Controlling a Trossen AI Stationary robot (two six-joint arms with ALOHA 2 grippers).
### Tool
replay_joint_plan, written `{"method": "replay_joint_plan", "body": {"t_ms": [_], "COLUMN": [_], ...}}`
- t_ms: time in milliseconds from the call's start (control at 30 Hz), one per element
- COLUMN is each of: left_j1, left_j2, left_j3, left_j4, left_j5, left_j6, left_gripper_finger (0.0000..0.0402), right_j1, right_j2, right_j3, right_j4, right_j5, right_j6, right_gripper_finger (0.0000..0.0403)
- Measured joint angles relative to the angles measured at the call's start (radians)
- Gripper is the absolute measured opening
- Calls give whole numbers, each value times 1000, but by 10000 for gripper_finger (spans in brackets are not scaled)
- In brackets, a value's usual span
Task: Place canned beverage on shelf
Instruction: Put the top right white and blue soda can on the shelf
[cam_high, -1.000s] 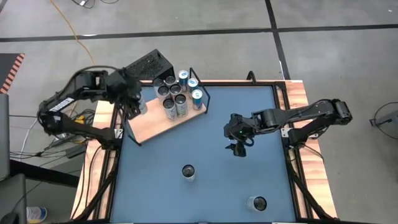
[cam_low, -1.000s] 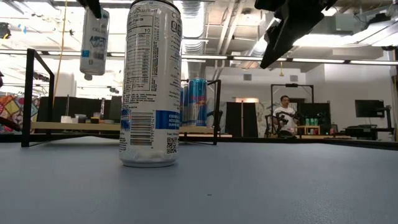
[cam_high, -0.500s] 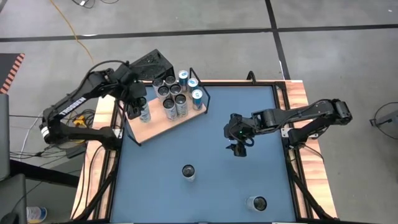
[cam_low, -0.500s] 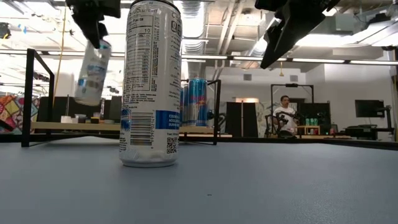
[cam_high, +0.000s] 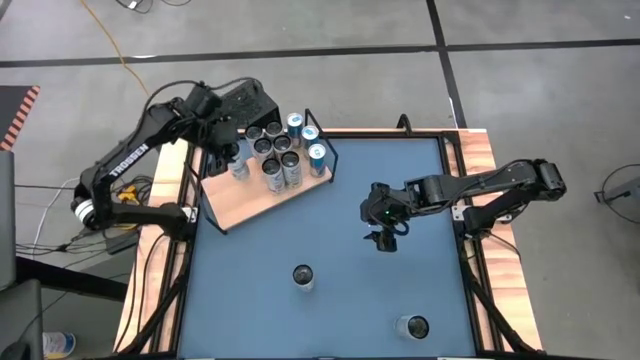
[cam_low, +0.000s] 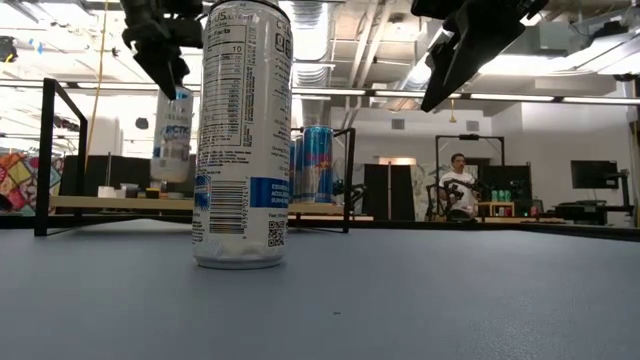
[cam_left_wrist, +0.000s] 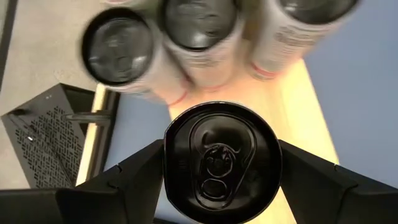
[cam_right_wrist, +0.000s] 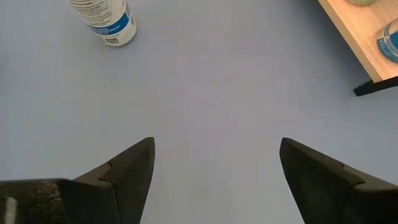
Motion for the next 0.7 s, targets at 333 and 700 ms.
{"method": "replay_joint_plan", "body": {"t_ms": [333, 700], "left_j1": [113, 133], "left_j2": [81, 111], "left_j3": [0, 0], "left_j4": [25, 60], "left_j5": [40, 40], "left_j6": [62, 85], "left_gripper_finger": [265, 265], "right_j1": [0, 0], "right_j2": [0, 0], "right_j3": [0, 0], "right_j4": [0, 0], "right_j5": [0, 0], "right_j6": [0, 0], "right_gripper_finger": [327, 327]}}
